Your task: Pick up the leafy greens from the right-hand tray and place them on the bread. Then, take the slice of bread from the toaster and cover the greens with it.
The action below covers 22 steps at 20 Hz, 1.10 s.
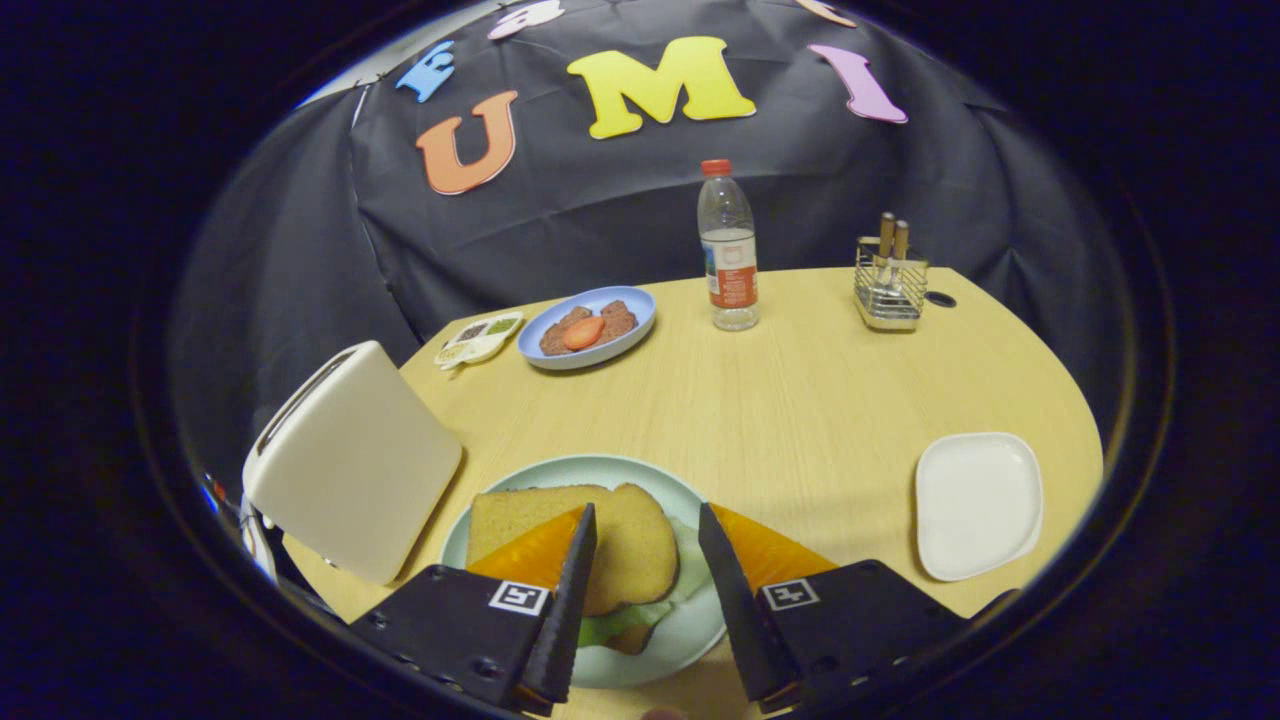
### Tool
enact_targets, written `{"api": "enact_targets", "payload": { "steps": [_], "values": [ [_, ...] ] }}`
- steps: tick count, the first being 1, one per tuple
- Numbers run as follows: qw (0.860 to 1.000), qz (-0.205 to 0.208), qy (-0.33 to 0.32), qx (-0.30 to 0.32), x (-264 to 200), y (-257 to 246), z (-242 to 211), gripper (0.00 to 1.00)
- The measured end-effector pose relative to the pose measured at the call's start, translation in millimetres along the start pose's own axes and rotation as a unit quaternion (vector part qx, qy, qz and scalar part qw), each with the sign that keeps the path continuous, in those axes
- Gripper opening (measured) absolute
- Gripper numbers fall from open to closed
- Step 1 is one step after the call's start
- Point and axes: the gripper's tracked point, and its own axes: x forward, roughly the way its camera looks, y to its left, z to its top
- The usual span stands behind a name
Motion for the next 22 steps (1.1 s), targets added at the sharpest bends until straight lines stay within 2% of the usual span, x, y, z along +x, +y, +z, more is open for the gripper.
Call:
{"api": "enact_targets", "payload": {
  "steps": [1,4,7,14,19,22],
  "values": [
    [1.0,-0.002,-0.001,-0.001,-4,-2,0,0.64],
    [1.0,-0.005,-0.025,-0.007,-27,-7,14,0.88],
    [0.998,-0.004,-0.055,-0.024,-60,-10,37,0.96],
    [0.988,-0.006,-0.141,-0.057,-155,-27,106,0.96],
    [0.978,-0.031,-0.195,-0.063,-225,-50,153,0.96],
    [0.969,-0.061,-0.232,-0.06,-265,-73,180,0.96]
  ]
}}
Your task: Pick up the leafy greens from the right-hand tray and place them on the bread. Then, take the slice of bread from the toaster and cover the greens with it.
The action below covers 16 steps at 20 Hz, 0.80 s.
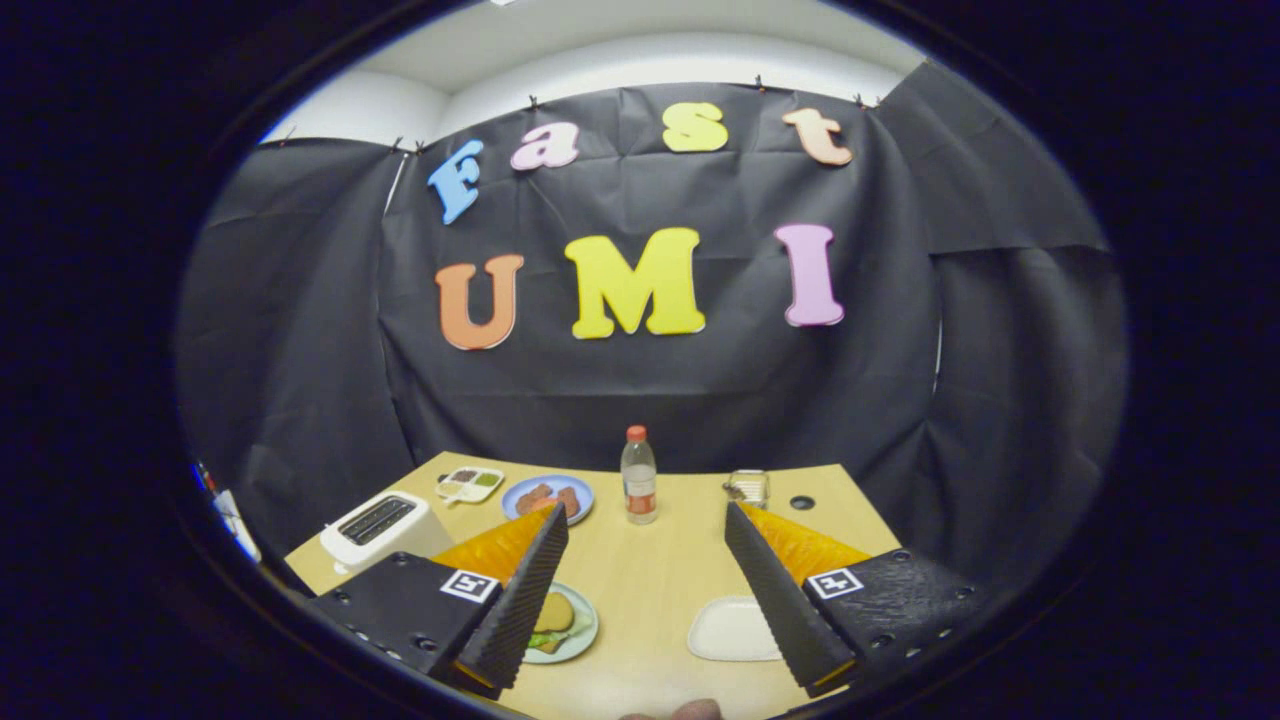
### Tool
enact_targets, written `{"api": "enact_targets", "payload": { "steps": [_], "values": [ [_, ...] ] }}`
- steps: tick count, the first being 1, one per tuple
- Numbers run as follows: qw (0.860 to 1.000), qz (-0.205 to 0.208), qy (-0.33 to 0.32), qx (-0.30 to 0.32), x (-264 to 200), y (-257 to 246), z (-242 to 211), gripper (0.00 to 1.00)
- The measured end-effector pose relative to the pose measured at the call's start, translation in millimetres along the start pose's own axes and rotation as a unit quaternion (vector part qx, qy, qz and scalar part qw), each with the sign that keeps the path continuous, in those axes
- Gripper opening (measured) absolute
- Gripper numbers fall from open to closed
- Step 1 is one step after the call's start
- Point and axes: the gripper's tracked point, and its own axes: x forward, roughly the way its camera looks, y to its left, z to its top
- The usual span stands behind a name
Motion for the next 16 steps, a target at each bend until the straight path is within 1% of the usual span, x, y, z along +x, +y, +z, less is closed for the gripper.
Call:
{"api": "enact_targets", "payload": {
  "steps": [4,9,12,16],
  "values": [
    [0.999,-0.039,-0.031,-0.015,-23,-34,32,0.96],
    [0.996,-0.069,-0.047,-0.012,-38,-58,47,0.96],
    [0.996,-0.074,-0.046,-0.01,-39,-61,45,0.96],
    [0.997,-0.067,-0.043,-0.005,-38,-54,44,0.96]
  ]
}}
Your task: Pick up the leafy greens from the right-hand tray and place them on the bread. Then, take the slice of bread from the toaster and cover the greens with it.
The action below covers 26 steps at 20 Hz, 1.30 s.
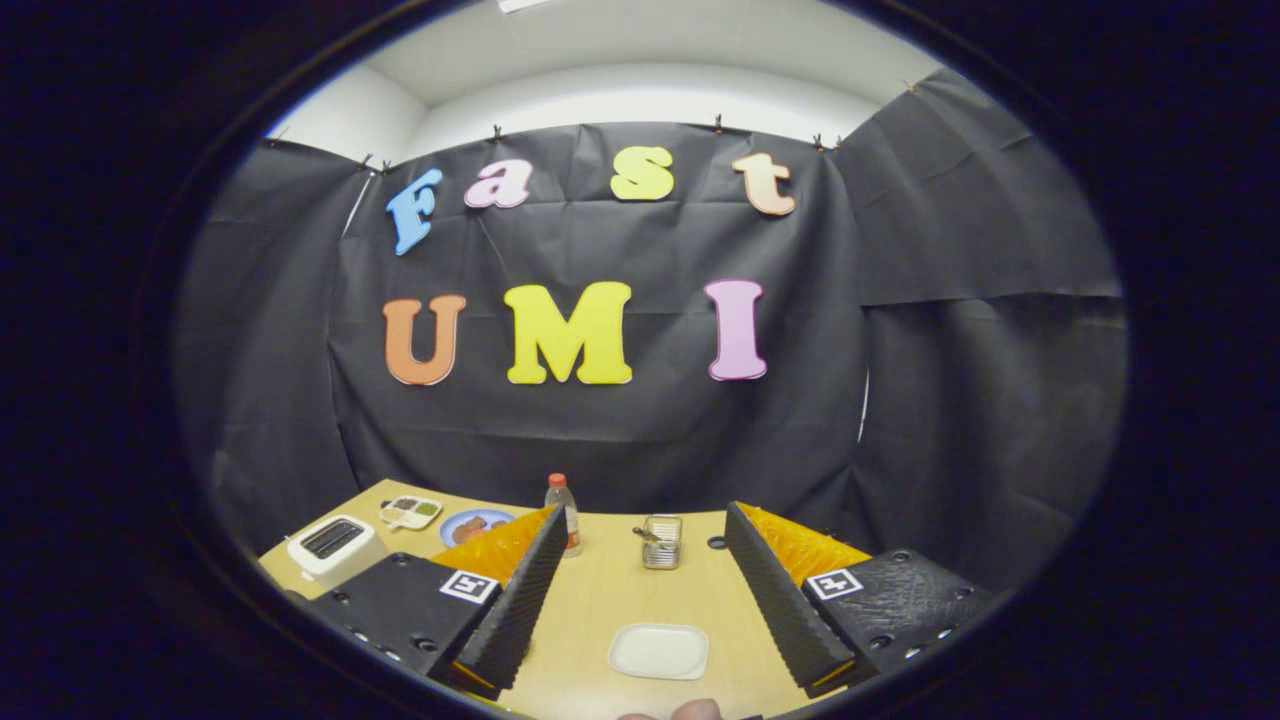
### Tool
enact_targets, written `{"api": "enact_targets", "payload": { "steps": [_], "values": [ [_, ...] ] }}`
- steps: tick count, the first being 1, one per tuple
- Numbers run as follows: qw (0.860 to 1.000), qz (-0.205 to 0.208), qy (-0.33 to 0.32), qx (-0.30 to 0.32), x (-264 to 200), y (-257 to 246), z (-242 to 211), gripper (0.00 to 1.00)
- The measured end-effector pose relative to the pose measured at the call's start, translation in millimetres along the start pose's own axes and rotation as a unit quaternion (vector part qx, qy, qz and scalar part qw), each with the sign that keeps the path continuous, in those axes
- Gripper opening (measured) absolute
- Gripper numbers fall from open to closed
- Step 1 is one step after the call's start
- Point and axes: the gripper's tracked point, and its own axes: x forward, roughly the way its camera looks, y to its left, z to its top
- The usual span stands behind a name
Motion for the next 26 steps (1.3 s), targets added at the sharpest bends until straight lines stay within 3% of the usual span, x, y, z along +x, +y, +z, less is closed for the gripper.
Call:
{"api": "enact_targets", "payload": {
  "steps": [26],
  "values": [
    [0.999,0.026,0.021,0.007,4,13,-21,0.96]
  ]
}}
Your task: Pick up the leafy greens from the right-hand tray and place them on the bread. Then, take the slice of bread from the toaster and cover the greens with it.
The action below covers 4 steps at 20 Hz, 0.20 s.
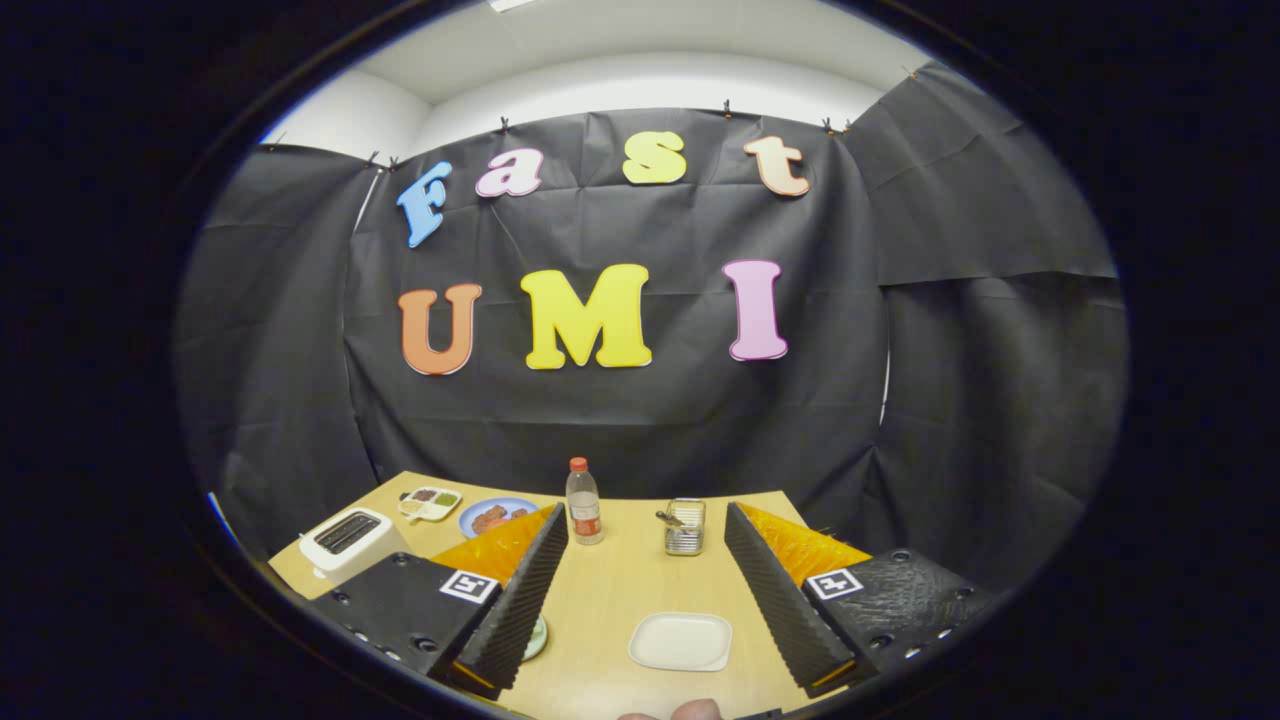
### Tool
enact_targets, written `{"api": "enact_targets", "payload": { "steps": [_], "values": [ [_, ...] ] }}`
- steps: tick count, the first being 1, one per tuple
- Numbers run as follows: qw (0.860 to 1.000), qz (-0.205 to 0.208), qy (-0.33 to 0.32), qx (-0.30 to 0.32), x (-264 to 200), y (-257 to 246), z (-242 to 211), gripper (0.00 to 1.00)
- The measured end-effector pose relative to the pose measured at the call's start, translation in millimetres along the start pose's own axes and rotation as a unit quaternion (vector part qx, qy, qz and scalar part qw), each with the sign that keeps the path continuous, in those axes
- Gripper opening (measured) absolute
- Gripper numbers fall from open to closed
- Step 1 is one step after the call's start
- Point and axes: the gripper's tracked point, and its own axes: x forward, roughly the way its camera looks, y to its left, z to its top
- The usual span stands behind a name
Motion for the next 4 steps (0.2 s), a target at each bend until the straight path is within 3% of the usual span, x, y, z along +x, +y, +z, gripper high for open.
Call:
{"api": "enact_targets", "payload": {
  "steps": [4],
  "values": [
    [1.0,0.005,0.0,0.0,1.1,4.5,-0.2,0.96]
  ]
}}
